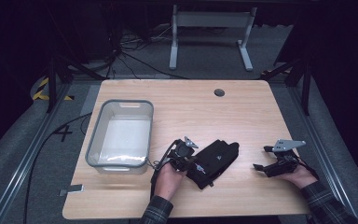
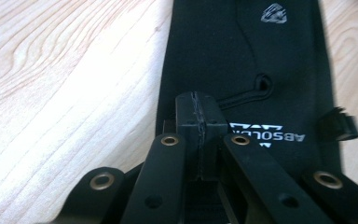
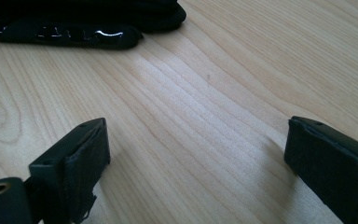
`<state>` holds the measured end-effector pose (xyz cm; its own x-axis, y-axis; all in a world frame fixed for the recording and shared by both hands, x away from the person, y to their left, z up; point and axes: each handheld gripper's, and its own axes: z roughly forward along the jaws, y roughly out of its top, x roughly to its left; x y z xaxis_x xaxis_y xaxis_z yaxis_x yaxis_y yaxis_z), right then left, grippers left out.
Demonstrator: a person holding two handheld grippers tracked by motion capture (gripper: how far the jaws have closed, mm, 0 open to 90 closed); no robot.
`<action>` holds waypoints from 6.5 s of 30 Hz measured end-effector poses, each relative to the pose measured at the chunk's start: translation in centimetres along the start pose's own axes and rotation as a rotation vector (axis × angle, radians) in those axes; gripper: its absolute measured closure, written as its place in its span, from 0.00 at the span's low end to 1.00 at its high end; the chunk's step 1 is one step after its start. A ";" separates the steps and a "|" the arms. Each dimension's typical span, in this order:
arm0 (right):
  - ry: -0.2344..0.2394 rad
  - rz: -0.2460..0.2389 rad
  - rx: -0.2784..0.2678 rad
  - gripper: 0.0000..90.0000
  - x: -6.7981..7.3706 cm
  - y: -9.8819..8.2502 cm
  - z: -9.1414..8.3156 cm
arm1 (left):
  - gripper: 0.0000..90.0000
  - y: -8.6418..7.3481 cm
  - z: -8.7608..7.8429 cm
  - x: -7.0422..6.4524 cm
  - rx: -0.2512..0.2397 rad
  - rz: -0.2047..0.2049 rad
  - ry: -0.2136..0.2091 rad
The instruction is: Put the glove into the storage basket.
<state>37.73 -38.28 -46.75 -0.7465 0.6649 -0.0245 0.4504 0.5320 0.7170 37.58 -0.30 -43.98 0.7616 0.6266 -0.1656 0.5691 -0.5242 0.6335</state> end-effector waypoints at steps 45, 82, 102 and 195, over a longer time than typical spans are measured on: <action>-0.005 0.003 -0.002 0.08 0.0 0.0 0.0 | 0.17 2.1 5.0 -2.6 0.042 0.101 0.012; -0.013 0.013 -0.002 0.08 -0.1 0.0 0.0 | 0.75 3.7 -0.1 -1.5 0.030 0.067 -0.107; -0.015 0.013 -0.004 0.08 -0.1 0.1 0.1 | 0.75 4.7 -9.6 3.6 -0.057 -0.023 0.039; -0.016 0.016 -0.003 0.08 -0.1 0.1 0.1 | 0.17 0.0 -11.1 8.6 -0.181 -0.169 0.136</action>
<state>37.88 -38.24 -46.77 -0.7315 0.6814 -0.0244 0.4602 0.5198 0.7197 40.65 11.48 -36.96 0.6046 0.7747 -0.1850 0.6106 -0.3017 0.7322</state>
